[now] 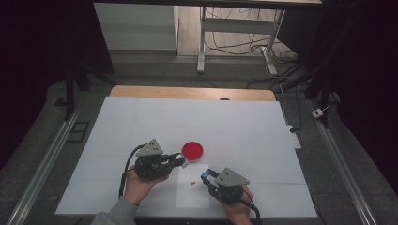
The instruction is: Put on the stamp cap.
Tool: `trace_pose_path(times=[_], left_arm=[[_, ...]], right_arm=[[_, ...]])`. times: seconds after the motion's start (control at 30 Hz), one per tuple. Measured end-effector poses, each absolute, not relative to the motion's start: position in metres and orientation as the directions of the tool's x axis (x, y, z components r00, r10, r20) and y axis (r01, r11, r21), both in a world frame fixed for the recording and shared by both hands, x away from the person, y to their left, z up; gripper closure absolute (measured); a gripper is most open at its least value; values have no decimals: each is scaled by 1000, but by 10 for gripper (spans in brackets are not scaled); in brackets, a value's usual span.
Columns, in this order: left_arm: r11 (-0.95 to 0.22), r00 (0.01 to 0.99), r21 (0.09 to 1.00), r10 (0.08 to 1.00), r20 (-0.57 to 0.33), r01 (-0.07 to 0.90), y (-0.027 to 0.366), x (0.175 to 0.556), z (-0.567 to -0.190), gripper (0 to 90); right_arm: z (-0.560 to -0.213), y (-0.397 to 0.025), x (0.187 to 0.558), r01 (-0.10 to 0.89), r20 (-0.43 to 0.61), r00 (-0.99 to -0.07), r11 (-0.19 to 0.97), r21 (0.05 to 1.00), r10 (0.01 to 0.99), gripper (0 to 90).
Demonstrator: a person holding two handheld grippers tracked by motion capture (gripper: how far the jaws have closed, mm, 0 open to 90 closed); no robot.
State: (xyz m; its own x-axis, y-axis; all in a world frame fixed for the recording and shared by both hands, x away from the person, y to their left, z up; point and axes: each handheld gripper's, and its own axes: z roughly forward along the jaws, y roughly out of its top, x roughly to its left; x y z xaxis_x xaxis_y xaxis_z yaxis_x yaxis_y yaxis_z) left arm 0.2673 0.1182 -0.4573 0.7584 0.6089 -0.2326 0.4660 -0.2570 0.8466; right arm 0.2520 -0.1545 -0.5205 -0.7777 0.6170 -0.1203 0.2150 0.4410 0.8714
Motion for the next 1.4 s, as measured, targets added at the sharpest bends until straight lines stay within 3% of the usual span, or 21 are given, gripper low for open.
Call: trace_pose_path(times=[1.4], left_arm=[[-277,787,842,565,-247,463,92,264,-468,753]], right_arm=[[-523,-129,247,179,-135,-778,422,889,613,649]])
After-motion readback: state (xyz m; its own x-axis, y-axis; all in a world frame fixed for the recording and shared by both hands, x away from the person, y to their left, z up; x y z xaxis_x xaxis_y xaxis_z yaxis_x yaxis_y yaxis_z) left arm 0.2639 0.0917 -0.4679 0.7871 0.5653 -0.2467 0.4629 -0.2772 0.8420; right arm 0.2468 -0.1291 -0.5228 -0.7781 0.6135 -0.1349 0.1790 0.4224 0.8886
